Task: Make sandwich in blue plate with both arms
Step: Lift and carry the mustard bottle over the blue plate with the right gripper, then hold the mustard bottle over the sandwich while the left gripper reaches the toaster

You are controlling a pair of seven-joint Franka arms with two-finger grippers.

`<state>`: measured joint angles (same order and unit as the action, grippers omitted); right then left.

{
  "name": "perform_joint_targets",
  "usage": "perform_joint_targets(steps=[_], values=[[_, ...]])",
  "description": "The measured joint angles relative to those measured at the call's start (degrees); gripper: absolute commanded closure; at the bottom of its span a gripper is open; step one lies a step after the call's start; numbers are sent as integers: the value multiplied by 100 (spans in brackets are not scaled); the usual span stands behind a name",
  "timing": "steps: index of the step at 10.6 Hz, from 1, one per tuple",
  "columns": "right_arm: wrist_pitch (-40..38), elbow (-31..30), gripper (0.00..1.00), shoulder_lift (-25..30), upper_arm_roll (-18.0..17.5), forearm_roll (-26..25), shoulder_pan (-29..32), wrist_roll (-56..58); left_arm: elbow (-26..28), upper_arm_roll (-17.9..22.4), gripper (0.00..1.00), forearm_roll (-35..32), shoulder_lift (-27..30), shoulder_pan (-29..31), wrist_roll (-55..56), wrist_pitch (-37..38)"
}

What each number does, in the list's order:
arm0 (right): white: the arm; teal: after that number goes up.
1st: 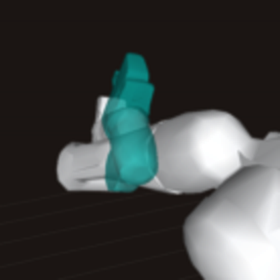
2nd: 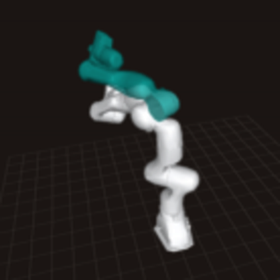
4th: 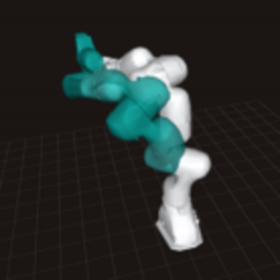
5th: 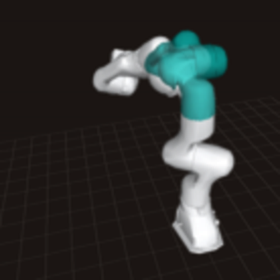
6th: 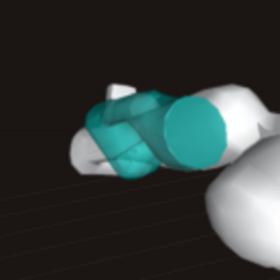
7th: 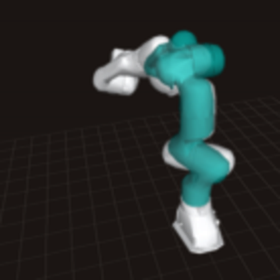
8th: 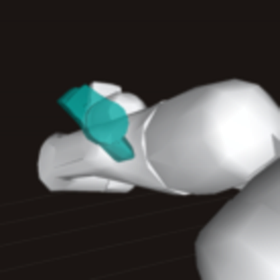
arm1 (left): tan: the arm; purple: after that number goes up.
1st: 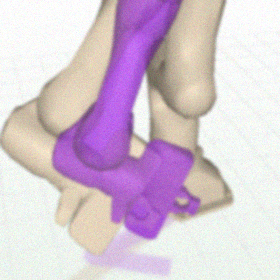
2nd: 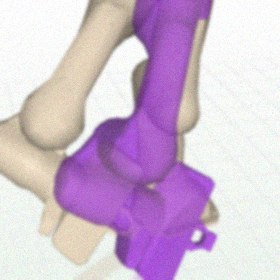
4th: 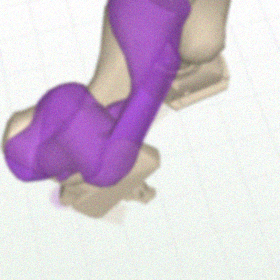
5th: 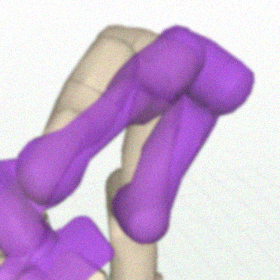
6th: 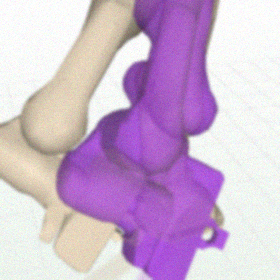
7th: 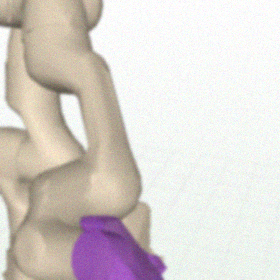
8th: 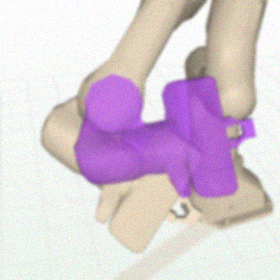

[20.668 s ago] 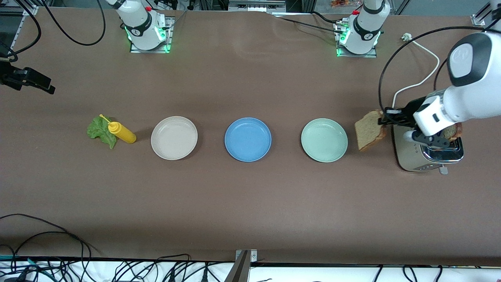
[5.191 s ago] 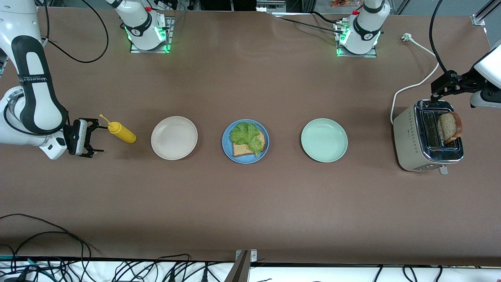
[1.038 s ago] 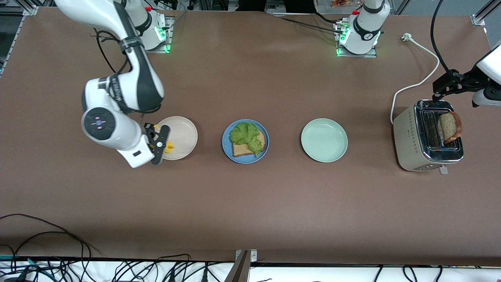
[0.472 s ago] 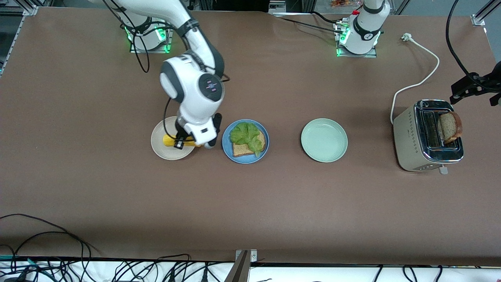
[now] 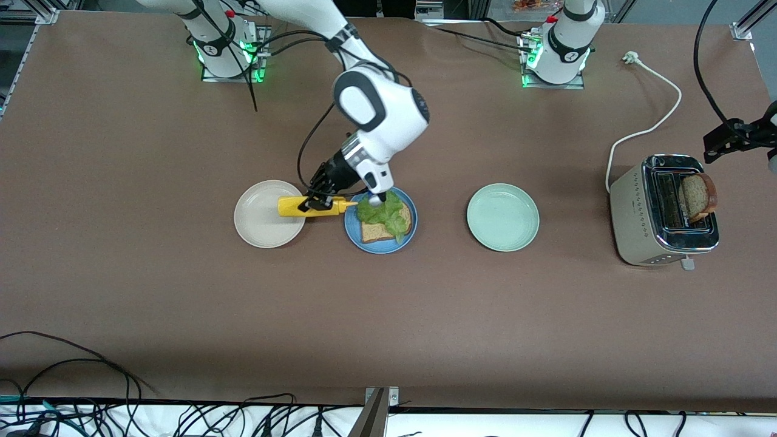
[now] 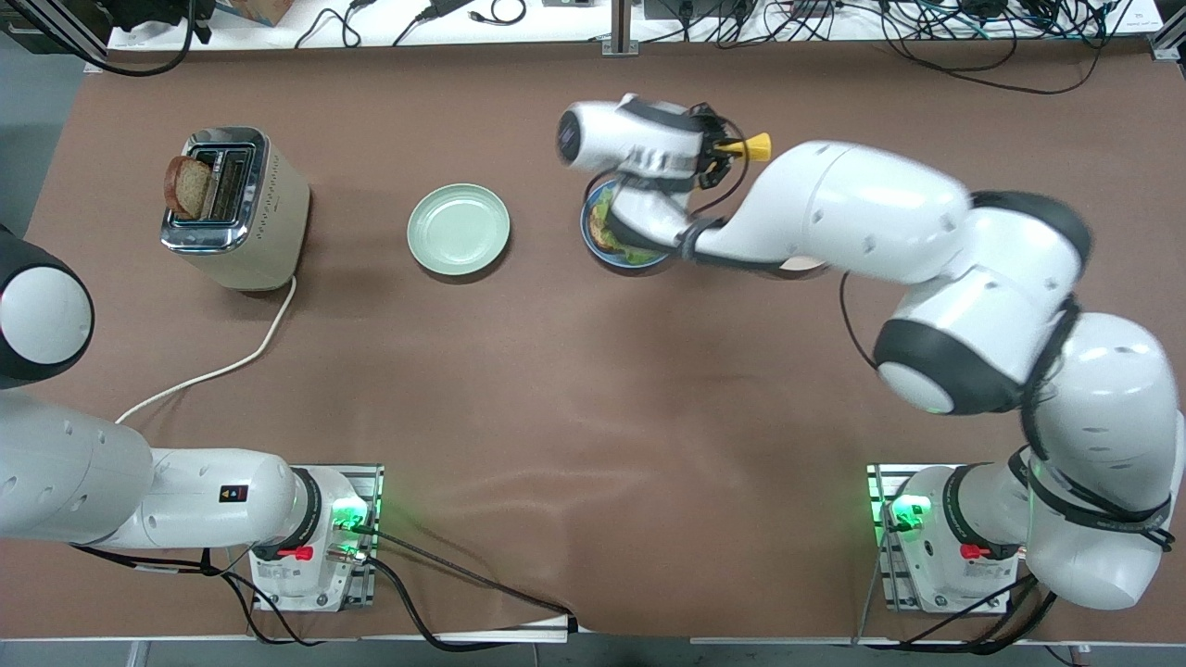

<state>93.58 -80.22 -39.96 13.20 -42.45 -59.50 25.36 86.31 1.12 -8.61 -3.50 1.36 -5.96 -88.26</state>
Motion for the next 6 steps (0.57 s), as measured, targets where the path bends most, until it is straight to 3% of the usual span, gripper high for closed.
perform_joint_targets(steps=[3,6], values=[[-940,336,82,-728,4,-1156,-647,-837,295,17,0,-3,0,108,2,-154],[-1095,507,82,-1040,61,-1623,-714,-955,377,33,0,-3,14,142,-6,-151]])
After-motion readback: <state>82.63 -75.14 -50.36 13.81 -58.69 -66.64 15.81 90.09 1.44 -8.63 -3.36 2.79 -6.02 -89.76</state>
